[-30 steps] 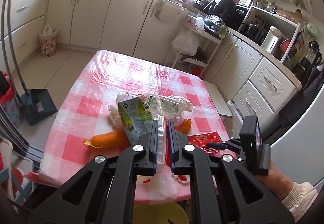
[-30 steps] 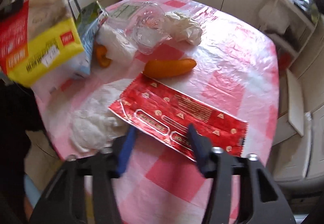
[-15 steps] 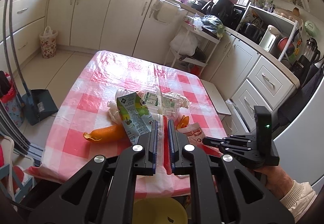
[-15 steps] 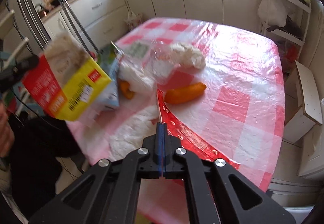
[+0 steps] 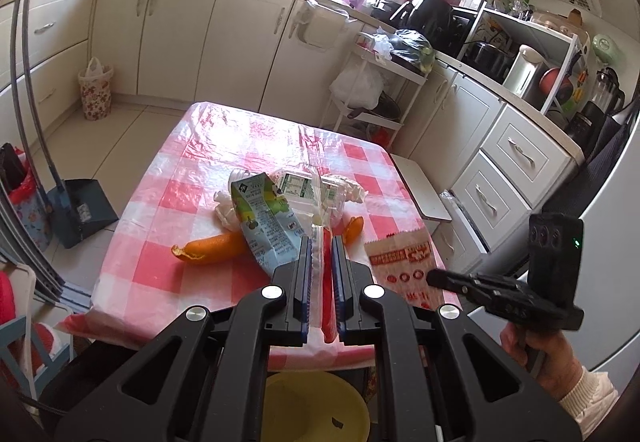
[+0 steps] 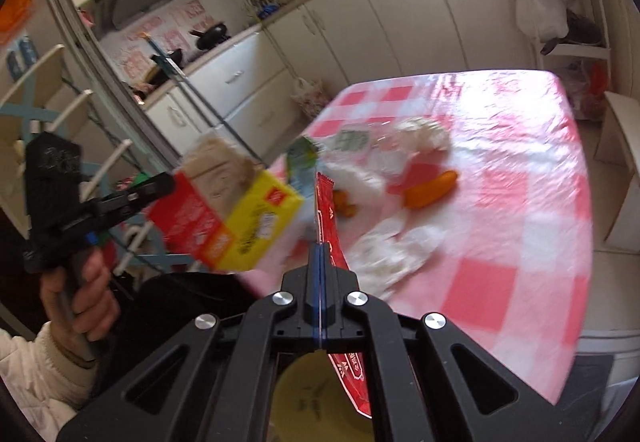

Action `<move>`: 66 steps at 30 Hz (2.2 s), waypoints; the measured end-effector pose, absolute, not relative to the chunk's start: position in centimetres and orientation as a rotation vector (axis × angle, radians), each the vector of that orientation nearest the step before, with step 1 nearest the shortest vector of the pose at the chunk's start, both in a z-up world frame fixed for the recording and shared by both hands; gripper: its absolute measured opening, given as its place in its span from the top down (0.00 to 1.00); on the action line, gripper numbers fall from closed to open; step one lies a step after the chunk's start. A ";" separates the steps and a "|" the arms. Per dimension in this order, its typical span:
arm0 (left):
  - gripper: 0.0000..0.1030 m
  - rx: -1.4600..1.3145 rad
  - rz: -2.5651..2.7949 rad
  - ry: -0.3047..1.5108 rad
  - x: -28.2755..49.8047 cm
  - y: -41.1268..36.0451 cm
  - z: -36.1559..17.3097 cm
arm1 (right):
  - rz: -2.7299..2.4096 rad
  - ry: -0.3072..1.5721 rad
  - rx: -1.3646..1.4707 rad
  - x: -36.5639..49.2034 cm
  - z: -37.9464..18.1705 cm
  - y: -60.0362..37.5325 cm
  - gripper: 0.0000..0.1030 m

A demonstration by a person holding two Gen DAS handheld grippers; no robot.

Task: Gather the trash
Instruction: 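Carry the red packet and box down and release both into the yellow bucket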

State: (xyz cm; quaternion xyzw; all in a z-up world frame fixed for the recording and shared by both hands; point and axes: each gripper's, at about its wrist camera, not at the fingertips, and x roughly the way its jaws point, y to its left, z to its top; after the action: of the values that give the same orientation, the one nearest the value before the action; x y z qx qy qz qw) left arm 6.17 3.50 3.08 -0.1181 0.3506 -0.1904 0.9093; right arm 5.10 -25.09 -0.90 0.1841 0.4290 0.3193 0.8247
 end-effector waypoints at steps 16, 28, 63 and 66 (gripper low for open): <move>0.91 -0.211 -0.382 0.745 2.6 4.6 1.7 | 0.743 1.069 0.440 -1.2 -5.2 -20.4 1.00; 0.99 -0.206 -0.367 0.785 4.5 5.1 -1.6 | 0.705 1.300 0.307 -1.8 -10.5 -17.0 0.98; 0.98 -0.985 -0.227 1.055 5.2 11.9 -13.9 | 0.716 1.261 0.337 -1.7 -9.4 -17.5 0.52; 0.98 -0.889 -0.260 1.018 4.7 11.3 -11.7 | 0.714 1.244 0.340 -1.6 -9.1 -17.7 0.53</move>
State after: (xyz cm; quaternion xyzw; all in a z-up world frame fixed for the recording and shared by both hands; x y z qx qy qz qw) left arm 4.65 11.28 -11.73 -0.4101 0.4700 -0.1201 0.7723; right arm -1.61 -17.71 -9.05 0.1550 0.5674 0.3256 0.7403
